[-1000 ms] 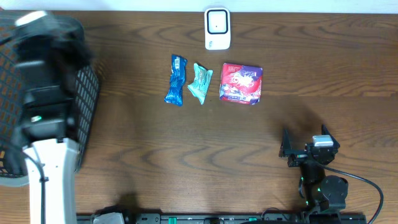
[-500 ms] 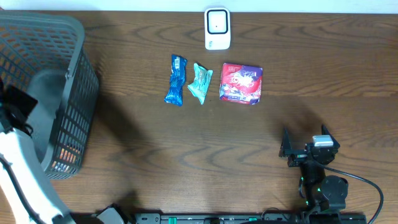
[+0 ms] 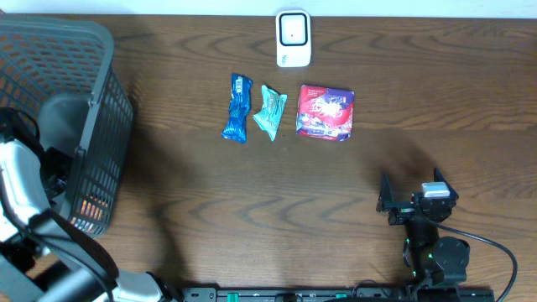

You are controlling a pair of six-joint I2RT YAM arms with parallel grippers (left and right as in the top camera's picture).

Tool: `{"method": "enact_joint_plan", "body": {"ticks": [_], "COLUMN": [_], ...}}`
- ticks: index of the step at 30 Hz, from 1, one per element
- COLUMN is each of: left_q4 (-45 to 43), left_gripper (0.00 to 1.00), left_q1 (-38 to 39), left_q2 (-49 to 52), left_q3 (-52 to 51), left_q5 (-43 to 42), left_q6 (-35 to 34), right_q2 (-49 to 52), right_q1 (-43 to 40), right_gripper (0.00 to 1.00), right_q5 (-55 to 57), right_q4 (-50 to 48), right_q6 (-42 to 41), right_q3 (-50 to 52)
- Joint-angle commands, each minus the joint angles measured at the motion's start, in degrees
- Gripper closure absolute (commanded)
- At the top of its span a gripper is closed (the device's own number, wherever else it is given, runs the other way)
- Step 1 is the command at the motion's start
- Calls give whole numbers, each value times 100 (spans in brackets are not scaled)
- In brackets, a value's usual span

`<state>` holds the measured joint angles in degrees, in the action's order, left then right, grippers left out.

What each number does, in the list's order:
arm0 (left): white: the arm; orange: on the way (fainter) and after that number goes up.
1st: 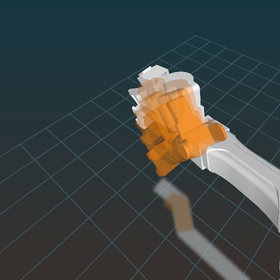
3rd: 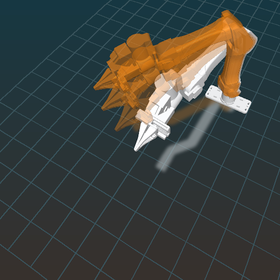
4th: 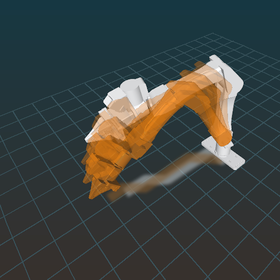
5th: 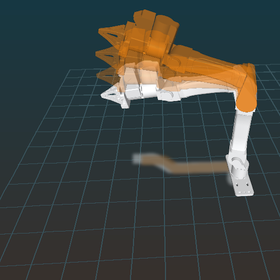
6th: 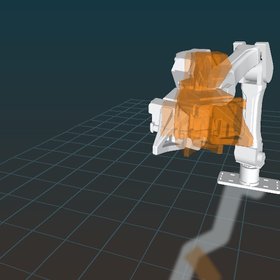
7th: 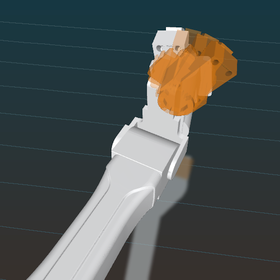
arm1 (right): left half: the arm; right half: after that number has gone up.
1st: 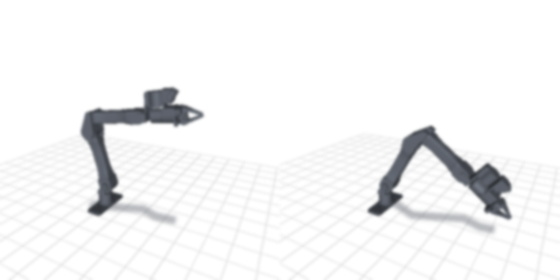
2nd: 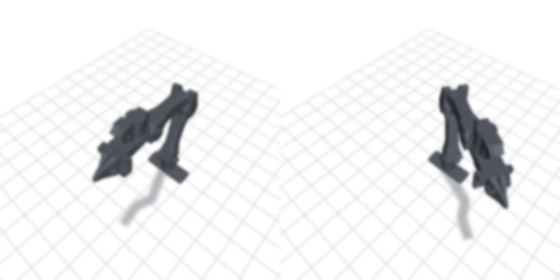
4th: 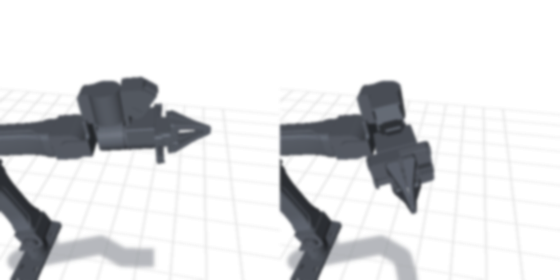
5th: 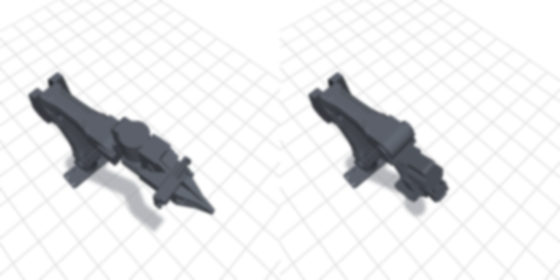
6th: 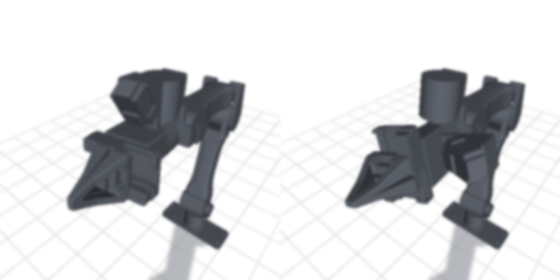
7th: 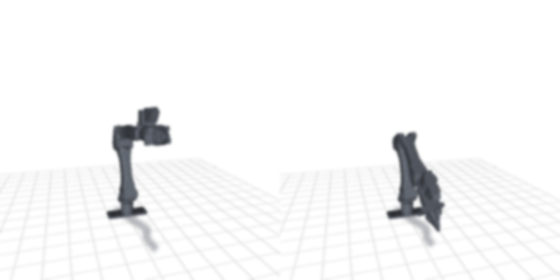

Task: Scan the item barcode
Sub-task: 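Grasp the orange tissue box inside the basket with the left gripper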

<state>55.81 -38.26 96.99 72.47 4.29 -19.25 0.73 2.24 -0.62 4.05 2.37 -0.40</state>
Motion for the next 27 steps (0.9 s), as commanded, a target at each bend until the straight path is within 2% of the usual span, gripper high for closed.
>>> {"method": "enact_joint_plan", "body": {"ticks": [1,6,13,21,22,24,27], "left_q4": [175,391,568,636,645,651,540], "left_gripper": [31,31,30,30,21,10,5], "left_q1": [-20,-17,-17,-13,-13,-13,-13], "left_q2": [328,525,522,522,522,522,525], "left_q3": [13,13,13,9,9,2,-138], "left_q5": [-31,-44,-118,-688,-688,-688,-662], "left_q6": [-780,-1388,-1429,-1429,-1429,-1429,-1429], "right_q2": [-9,-9,-9,-9,-9,-9,-9], "right_q1": [-37,-37,-37,-37,-37,-37,-37], "right_gripper": [1,1,1,1,1,1,1], "right_q5": [11,11,11,11,11,11,11], "right_q4": [26,26,26,26,26,26,26], "right_q6": [70,70,70,70,70,70,70], "right_q3": [9,9,9,9,9,9,9]}}
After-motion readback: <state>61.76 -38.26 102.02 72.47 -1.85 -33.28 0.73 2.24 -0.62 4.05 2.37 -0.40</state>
